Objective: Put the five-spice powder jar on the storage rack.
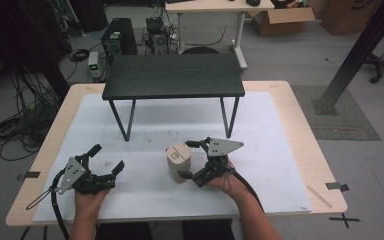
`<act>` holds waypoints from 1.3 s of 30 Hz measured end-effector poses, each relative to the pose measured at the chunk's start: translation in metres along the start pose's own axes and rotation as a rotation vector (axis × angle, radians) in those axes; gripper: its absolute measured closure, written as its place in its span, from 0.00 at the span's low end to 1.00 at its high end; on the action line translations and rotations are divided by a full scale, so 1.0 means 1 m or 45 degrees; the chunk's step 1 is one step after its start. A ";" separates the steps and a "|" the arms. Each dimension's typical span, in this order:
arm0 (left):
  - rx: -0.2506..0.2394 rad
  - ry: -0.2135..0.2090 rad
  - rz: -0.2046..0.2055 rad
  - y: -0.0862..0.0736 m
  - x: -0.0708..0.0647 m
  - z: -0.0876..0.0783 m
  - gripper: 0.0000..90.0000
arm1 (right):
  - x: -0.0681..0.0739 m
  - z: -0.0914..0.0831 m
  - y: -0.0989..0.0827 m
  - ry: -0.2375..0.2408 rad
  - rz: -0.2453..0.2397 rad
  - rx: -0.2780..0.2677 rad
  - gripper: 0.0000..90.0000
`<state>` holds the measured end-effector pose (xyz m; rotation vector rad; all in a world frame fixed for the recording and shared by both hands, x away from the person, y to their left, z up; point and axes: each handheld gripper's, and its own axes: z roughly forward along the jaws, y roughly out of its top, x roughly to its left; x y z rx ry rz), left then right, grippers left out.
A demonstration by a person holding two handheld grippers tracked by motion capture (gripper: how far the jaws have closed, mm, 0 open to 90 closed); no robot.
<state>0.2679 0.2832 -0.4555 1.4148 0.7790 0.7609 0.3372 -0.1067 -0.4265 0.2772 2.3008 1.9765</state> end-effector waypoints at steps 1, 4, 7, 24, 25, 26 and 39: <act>0.000 0.000 0.000 0.000 0.000 0.000 0.00 | 0.000 0.000 0.000 0.000 0.000 0.000 0.00; 0.001 0.000 0.001 0.000 0.000 0.000 0.00 | -0.003 0.002 -0.001 0.035 0.008 -0.022 0.00; 0.000 0.001 0.001 0.000 0.000 0.000 0.00 | -0.005 0.003 -0.001 0.055 0.016 -0.043 0.00; 0.000 0.001 -0.004 0.000 0.000 0.000 0.00 | -0.007 0.013 -0.003 0.096 -0.001 -0.050 0.00; -0.001 0.001 -0.004 0.000 0.000 0.000 0.00 | -0.007 0.014 -0.003 0.102 0.003 -0.050 0.01; -0.001 0.001 -0.004 0.000 0.000 0.000 0.00 | -0.008 0.014 -0.003 0.103 0.004 -0.051 0.01; -0.006 0.000 -0.004 0.000 0.000 0.000 0.00 | -0.010 0.019 -0.006 0.120 0.014 -0.027 0.08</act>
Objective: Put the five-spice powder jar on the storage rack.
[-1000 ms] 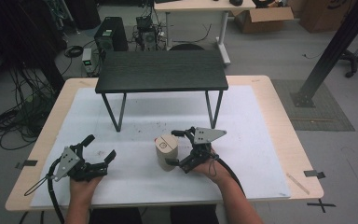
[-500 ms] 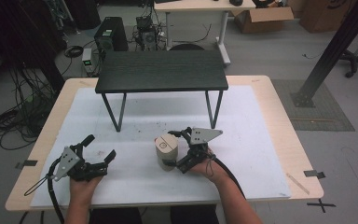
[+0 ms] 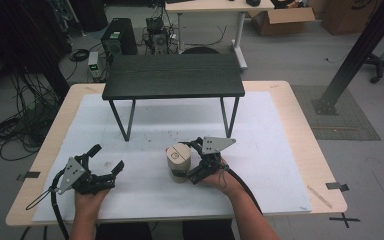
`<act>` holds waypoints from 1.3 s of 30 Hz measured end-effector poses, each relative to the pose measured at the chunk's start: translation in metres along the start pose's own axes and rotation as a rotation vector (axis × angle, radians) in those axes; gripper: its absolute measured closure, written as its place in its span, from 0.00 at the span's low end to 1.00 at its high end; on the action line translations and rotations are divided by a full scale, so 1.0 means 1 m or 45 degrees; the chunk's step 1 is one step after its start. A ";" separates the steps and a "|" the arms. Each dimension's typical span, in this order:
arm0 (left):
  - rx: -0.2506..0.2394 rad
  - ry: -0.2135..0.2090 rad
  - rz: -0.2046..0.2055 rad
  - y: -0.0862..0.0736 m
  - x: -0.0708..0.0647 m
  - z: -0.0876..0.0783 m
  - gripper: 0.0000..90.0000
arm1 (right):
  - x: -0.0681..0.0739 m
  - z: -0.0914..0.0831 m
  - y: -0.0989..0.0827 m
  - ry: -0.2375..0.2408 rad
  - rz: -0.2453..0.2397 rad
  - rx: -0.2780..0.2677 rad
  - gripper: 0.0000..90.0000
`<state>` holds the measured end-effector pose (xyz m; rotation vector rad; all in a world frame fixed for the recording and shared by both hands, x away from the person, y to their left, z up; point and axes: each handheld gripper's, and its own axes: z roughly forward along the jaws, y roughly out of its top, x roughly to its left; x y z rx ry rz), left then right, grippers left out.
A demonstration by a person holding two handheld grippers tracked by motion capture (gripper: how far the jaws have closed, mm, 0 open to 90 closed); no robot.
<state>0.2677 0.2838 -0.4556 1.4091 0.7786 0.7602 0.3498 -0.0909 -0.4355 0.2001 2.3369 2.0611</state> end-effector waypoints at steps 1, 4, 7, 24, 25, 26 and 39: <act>0.001 0.001 0.000 0.000 0.000 0.000 0.00 | 0.000 0.000 0.000 0.000 -0.001 0.002 0.09; -0.001 0.000 -0.001 0.000 0.000 0.000 0.00 | 0.000 0.001 -0.001 0.001 -0.003 0.007 0.11; -0.001 0.000 -0.002 0.000 0.000 0.000 0.00 | -0.001 0.002 -0.001 0.004 -0.005 0.008 0.12; 0.002 0.000 0.001 0.000 0.000 0.000 0.00 | -0.001 0.004 -0.002 0.013 -0.011 -0.001 0.20; 0.003 0.000 0.001 0.000 0.000 0.000 0.00 | -0.001 0.004 -0.002 0.012 -0.013 -0.001 0.21; 0.003 0.000 0.001 0.000 0.000 0.000 0.00 | -0.001 0.004 -0.002 0.012 -0.013 -0.001 0.21; 0.003 -0.002 -0.001 0.000 0.000 0.000 0.00 | -0.002 0.004 -0.002 0.001 -0.023 -0.006 0.26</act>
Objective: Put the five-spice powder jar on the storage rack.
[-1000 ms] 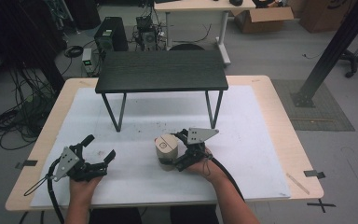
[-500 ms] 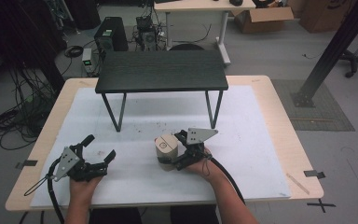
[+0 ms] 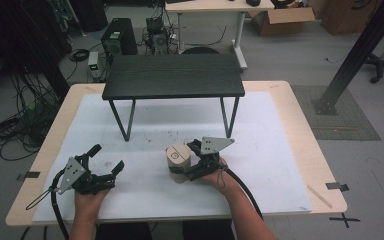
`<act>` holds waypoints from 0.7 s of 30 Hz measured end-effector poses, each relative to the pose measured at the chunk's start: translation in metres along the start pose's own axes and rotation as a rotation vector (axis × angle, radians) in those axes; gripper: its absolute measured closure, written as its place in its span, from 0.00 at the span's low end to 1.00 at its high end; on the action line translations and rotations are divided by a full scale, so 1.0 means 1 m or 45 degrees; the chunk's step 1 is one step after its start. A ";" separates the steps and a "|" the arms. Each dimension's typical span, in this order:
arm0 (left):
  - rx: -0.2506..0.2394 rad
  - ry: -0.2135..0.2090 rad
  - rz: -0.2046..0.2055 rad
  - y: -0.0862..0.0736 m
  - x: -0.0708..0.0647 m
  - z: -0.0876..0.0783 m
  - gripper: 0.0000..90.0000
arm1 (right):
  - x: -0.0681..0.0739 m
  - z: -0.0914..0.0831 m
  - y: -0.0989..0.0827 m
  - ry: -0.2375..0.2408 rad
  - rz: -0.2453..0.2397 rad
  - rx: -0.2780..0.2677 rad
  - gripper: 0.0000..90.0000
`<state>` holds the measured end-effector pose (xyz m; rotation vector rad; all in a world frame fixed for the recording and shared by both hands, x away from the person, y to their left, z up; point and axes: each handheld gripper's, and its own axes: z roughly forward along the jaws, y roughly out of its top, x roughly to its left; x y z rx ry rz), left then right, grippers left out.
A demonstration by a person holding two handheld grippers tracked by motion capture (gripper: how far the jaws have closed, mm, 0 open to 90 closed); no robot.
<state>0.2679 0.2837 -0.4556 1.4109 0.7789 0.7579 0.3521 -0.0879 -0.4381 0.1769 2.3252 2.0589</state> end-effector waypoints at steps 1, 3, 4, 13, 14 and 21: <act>-0.001 0.002 0.001 0.000 0.000 0.000 0.00 | 0.000 0.000 0.000 -0.001 0.001 0.000 0.26; -0.002 0.002 0.001 0.000 0.000 0.000 0.00 | 0.000 0.000 0.000 -0.004 0.005 -0.001 0.26; -0.001 0.001 0.001 0.000 0.000 0.000 0.00 | 0.001 0.000 0.000 -0.008 0.004 0.001 0.26; 0.002 0.002 0.003 0.000 0.000 0.000 0.00 | 0.004 -0.001 0.003 -0.019 0.000 -0.001 0.26; 0.003 0.002 0.004 0.000 0.000 0.000 0.00 | 0.004 -0.001 0.004 -0.020 -0.002 -0.003 0.26; 0.005 0.003 0.006 0.000 0.000 0.000 0.00 | 0.006 -0.006 0.010 -0.041 -0.013 -0.004 0.26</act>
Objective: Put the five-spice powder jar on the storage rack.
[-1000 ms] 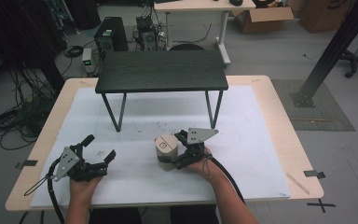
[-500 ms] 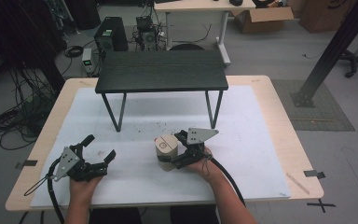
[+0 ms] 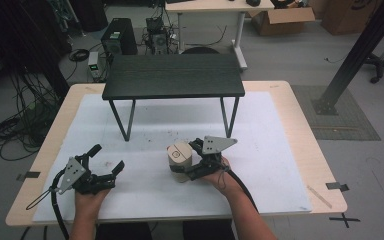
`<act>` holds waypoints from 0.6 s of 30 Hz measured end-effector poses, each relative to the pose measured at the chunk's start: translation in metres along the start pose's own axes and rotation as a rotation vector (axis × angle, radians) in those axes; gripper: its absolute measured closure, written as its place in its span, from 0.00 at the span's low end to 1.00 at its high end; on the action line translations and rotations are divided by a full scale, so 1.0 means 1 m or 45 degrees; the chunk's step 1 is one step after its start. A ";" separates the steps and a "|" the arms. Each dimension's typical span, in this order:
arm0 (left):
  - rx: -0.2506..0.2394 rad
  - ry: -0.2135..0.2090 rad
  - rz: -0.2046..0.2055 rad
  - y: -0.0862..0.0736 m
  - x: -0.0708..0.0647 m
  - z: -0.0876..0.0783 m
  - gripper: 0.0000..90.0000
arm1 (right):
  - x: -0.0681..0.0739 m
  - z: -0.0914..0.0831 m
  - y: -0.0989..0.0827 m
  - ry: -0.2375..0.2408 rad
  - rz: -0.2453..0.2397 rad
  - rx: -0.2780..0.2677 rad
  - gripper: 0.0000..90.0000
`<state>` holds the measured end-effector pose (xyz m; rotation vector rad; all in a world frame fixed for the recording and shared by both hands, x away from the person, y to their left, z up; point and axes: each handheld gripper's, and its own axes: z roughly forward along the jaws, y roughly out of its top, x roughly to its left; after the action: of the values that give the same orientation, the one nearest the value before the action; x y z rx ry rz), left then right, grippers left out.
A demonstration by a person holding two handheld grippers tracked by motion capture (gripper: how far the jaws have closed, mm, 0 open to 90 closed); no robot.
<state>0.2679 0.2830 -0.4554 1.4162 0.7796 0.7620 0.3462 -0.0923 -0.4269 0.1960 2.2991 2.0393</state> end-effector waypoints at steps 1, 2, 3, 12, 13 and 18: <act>0.000 0.000 0.000 0.000 0.000 0.000 0.00 | 0.000 -0.001 0.001 -0.003 0.000 0.000 0.26; 0.000 0.000 0.001 0.000 0.000 0.000 0.00 | 0.000 -0.001 0.001 -0.006 0.001 0.000 0.26; 0.000 0.000 0.001 0.000 0.000 0.000 0.00 | 0.001 -0.002 0.002 -0.011 0.002 0.003 0.26; -0.001 0.000 0.000 0.000 0.000 0.000 0.00 | 0.002 -0.009 0.007 -0.045 0.002 -0.008 0.26; -0.001 -0.001 -0.001 0.000 0.000 0.000 0.00 | 0.002 -0.010 0.008 -0.052 0.004 -0.009 0.26; -0.001 0.000 -0.001 0.000 0.000 0.000 0.00 | 0.003 -0.015 0.016 -0.092 0.003 -0.014 0.26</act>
<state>0.2679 0.2831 -0.4554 1.4153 0.7796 0.7614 0.3418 -0.1043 -0.4094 0.2675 2.2456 2.0112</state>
